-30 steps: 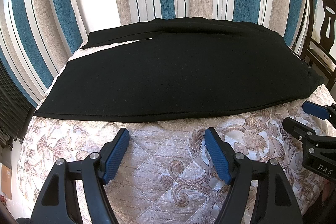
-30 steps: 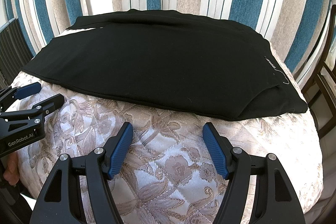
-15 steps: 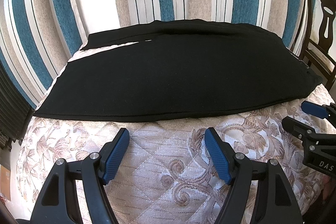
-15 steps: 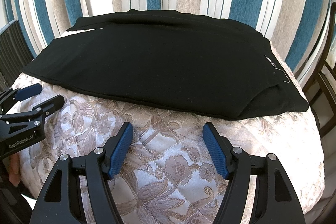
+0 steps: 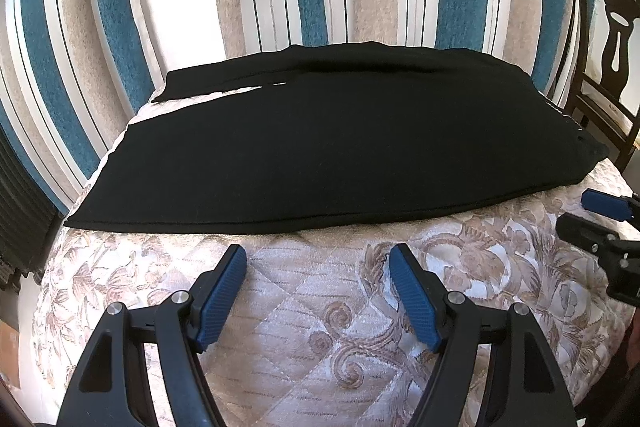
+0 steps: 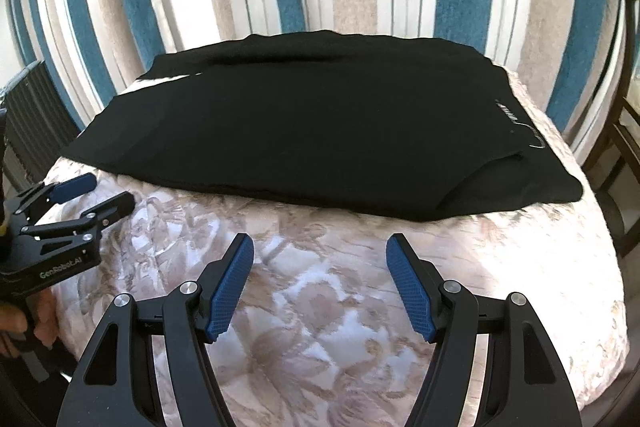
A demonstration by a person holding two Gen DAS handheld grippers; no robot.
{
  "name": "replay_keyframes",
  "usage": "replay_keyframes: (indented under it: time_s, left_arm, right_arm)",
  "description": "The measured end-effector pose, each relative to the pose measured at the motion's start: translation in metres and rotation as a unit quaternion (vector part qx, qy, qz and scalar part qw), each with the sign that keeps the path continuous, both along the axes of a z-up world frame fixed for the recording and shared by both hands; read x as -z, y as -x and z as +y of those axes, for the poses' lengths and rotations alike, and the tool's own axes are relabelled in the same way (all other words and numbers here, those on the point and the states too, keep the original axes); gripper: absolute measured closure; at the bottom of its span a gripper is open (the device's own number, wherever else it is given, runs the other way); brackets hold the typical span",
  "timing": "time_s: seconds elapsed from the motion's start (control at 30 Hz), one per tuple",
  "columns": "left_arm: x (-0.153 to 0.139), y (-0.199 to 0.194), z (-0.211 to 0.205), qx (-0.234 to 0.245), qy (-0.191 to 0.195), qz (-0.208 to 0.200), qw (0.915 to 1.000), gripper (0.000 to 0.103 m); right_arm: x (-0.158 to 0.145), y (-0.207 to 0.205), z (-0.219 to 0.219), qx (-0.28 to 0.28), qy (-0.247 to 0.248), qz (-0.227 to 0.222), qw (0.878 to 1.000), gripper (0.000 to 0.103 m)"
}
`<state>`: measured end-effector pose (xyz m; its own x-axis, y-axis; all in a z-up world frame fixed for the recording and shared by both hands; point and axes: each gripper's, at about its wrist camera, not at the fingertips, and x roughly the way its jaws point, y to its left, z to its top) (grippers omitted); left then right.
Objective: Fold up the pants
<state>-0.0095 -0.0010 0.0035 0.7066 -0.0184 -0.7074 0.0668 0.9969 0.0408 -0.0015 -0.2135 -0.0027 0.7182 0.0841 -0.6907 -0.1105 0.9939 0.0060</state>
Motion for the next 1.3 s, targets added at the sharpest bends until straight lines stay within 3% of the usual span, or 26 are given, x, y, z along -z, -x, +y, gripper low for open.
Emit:
replay_keyframes:
  time_s: [0.63, 0.83, 1.03, 1.17, 1.3]
  left_arm:
    - [-0.016, 0.001, 0.017, -0.028, 0.010, -0.027, 0.9992, 0.028]
    - [-0.018, -0.005, 0.055, -0.060, 0.077, -0.019, 0.9950, 0.028]
    - [-0.008, -0.022, 0.106, -0.108, 0.182, 0.004, 0.9773, 0.028]
    - [-0.003, -0.036, 0.123, -0.140, 0.219, 0.001, 0.9655, 0.028]
    - [0.000, -0.052, 0.129, -0.161, 0.226, -0.003, 0.9607, 0.028]
  right_arm:
    - [-0.004, 0.006, -0.046, 0.058, -0.038, -0.009, 0.998, 0.034]
    - [-0.005, 0.003, -0.081, 0.109, -0.103, -0.007, 0.989, 0.034]
    - [-0.003, -0.007, -0.117, 0.138, -0.214, -0.005, 0.967, 0.034]
    - [-0.001, -0.018, -0.132, 0.159, -0.264, -0.011, 0.951, 0.034]
    - [-0.001, -0.031, -0.140, 0.185, -0.283, -0.017, 0.941, 0.038]
